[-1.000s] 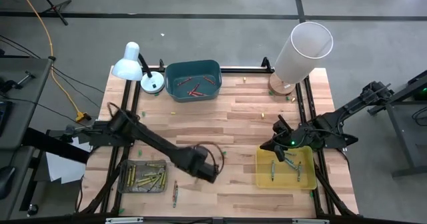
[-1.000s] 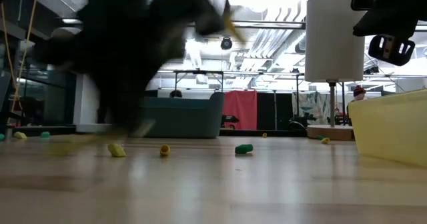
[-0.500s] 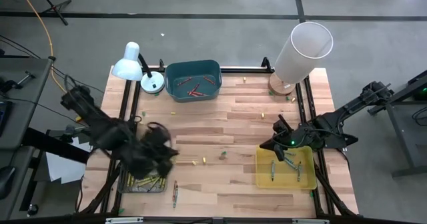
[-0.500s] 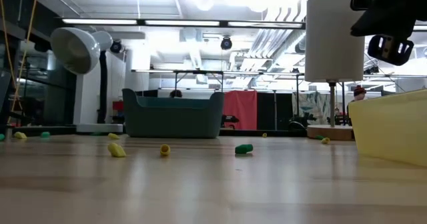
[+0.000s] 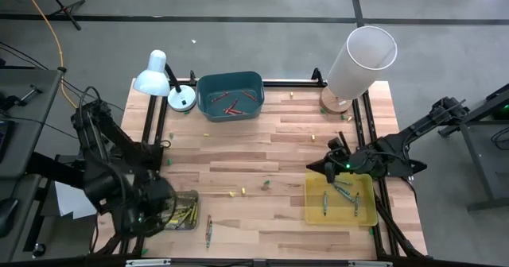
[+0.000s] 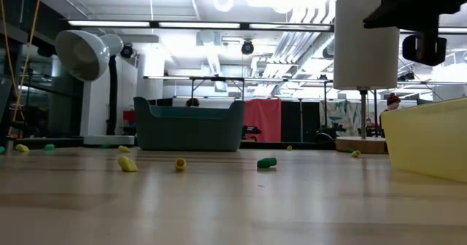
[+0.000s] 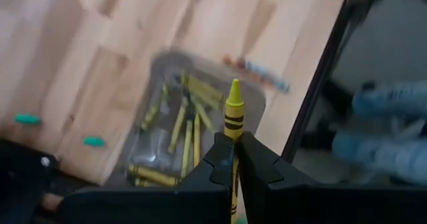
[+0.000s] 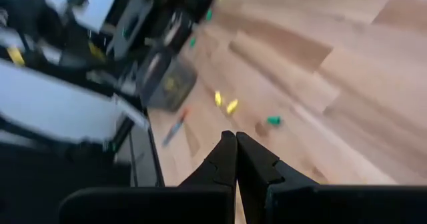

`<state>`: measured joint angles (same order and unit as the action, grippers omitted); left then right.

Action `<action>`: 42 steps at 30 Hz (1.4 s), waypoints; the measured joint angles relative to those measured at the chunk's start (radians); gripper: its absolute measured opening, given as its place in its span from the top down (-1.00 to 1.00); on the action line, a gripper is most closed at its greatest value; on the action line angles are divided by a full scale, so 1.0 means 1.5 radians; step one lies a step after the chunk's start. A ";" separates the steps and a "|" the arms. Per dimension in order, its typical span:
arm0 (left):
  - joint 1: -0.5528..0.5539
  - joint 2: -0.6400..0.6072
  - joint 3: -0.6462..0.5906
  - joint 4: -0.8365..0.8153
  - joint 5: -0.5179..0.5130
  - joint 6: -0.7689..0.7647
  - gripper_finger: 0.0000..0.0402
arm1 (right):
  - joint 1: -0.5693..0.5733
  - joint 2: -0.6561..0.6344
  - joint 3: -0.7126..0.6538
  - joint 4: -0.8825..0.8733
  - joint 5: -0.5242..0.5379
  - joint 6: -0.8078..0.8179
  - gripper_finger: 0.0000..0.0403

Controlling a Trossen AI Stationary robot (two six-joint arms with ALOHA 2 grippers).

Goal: Sort crayons
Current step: Put the yellow crayon into the gray bin

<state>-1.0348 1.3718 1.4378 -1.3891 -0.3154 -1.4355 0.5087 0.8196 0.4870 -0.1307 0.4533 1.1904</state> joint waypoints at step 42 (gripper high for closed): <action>0.039 -0.103 -0.395 0.373 0.193 0.255 1.00 | 0.000 0.000 0.000 -0.003 0.026 0.026 1.00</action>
<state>-0.9757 1.2180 0.8448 -0.8289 -0.0252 -1.0534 0.5086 0.8195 0.4870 -0.1352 0.4921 1.2300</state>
